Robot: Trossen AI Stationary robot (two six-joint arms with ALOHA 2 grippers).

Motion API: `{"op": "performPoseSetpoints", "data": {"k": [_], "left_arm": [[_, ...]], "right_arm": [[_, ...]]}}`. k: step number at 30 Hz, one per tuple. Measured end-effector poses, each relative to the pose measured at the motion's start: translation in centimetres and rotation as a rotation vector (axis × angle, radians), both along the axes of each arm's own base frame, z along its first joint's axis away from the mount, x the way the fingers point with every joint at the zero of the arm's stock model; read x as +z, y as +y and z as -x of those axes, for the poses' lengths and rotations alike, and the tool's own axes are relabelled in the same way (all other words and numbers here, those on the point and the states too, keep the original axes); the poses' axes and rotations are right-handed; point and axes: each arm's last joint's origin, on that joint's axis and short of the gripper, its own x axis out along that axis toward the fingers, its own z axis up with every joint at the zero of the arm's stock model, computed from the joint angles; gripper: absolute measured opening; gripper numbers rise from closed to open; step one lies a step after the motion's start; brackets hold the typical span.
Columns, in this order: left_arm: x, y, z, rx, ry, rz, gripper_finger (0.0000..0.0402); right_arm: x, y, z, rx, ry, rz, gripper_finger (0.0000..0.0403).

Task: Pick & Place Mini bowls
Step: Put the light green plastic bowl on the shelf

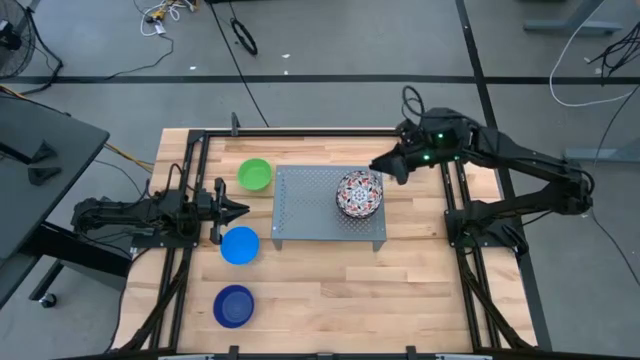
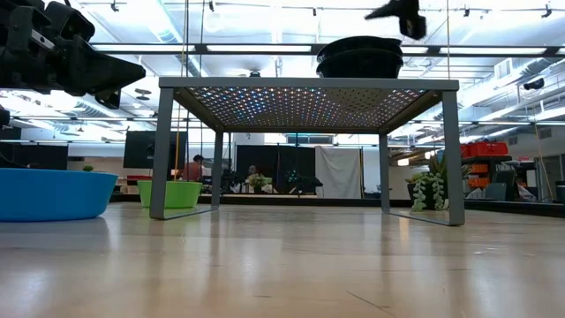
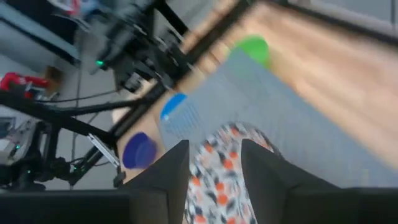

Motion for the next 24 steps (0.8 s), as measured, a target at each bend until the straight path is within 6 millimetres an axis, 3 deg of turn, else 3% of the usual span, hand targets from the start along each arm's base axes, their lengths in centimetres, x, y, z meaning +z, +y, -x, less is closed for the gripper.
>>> {"op": "performPoseSetpoints", "data": {"k": [12,24], "left_arm": [[0.0,0.0,0.0,0.0,0.0,0.0,0.0044],[0.0,0.0,0.0,0.0,0.0,0.0,0.0044]], "right_arm": [[1.5,0.0,-0.6,0.25,-0.154,0.505,0.0074],[0.2,0.1,-1.2,0.459,-0.256,0.718,0.0004]]}}
